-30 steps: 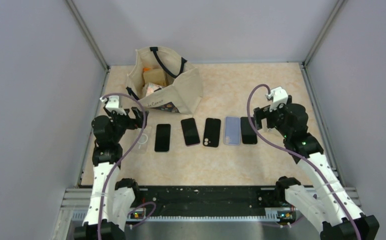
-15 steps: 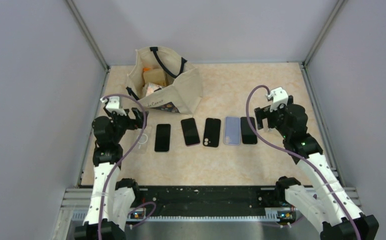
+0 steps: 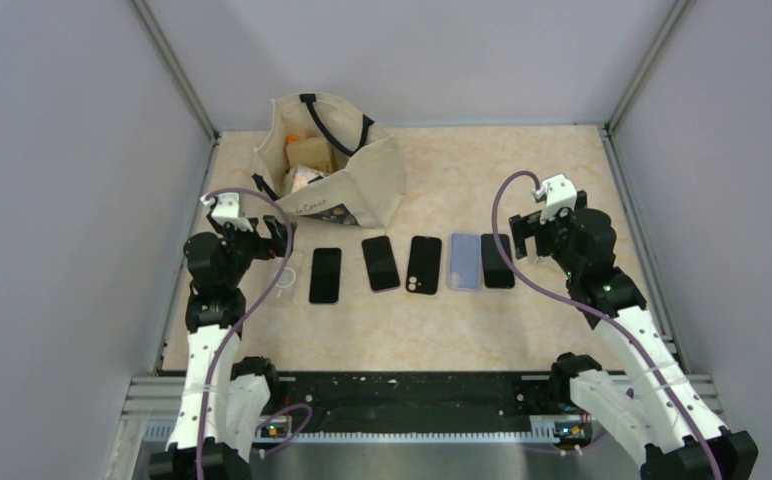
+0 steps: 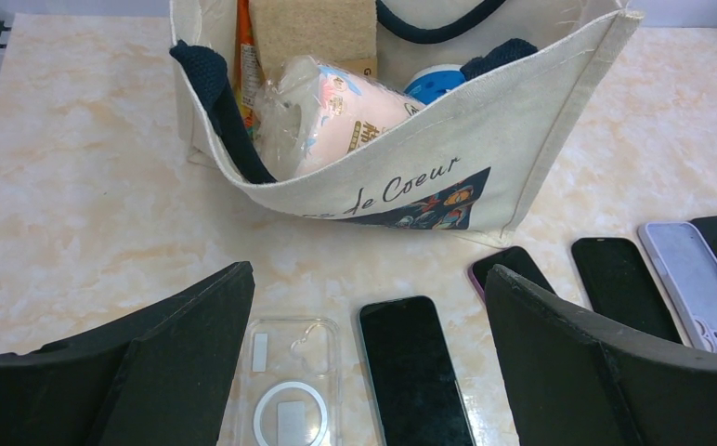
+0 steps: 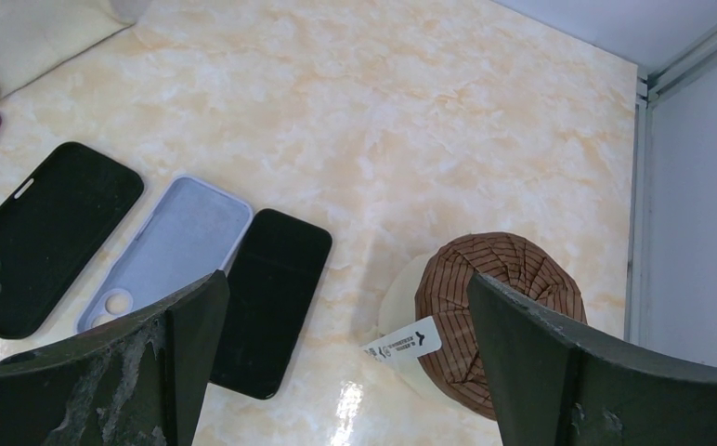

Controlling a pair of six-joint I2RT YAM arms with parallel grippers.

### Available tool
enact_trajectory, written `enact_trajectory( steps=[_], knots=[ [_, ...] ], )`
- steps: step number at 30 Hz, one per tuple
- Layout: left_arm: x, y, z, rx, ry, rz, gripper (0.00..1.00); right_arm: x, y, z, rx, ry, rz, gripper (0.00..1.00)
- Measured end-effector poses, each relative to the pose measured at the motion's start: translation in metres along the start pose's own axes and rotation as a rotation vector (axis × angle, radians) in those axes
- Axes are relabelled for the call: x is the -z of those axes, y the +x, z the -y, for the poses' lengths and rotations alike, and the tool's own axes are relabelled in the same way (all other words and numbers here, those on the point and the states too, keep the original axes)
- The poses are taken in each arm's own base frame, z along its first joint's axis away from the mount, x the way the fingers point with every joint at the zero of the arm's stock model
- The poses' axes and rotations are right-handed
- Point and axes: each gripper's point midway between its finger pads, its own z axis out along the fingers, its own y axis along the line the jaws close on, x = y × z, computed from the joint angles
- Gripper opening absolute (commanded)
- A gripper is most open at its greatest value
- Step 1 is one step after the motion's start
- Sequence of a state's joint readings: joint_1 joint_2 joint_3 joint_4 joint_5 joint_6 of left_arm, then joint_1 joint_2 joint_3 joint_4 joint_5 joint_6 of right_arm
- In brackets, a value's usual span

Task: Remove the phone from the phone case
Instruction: Reset both arms

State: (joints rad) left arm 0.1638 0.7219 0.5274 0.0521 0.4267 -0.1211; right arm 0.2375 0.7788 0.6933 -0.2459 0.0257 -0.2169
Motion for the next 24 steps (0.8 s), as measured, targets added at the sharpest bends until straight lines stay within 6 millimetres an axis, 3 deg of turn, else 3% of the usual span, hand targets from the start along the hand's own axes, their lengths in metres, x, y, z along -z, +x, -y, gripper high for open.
enact_trajectory(
  steps=[24],
  knots=[
    [0.0003,-0.0001,-0.0013,-0.008,-0.001,0.0,0.99,0.0,0.0001,0.0001,0.0,0.0,0.0,0.99]
  ],
)
